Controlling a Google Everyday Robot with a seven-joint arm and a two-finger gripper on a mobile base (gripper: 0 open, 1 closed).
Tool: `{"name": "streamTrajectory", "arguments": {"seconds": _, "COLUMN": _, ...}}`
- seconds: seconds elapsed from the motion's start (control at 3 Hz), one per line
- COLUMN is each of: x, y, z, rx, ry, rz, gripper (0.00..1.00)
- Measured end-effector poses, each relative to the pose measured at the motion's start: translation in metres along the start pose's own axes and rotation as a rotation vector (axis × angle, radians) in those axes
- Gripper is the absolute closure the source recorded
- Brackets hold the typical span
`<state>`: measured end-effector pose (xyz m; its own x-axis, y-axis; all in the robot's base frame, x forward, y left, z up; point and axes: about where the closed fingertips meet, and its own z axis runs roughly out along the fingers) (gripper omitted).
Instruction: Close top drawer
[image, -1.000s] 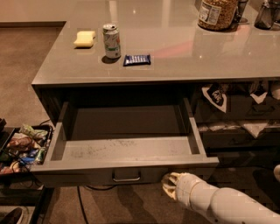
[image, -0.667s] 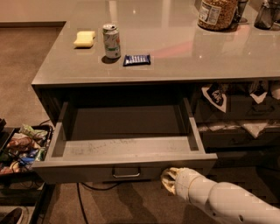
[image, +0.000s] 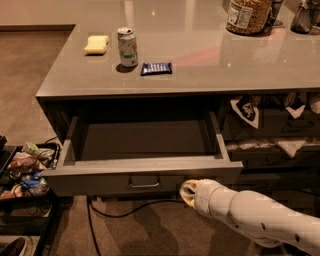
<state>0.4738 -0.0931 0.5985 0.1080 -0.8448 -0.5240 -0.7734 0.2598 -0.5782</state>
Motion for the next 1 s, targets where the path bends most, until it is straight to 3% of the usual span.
{"name": "streamTrajectory", "arguments": {"seconds": 0.67, "x": 0.010, "y": -0.007, "z": 0.022, "rx": 0.028, "ry": -0.017, "rz": -0.004, "gripper": 1.00}}
{"name": "streamTrajectory", "arguments": {"seconds": 1.0, "x": 0.019, "y": -0.024, "z": 0.043, "rx": 0.054, "ry": -0.017, "rz": -0.029, "gripper": 1.00}}
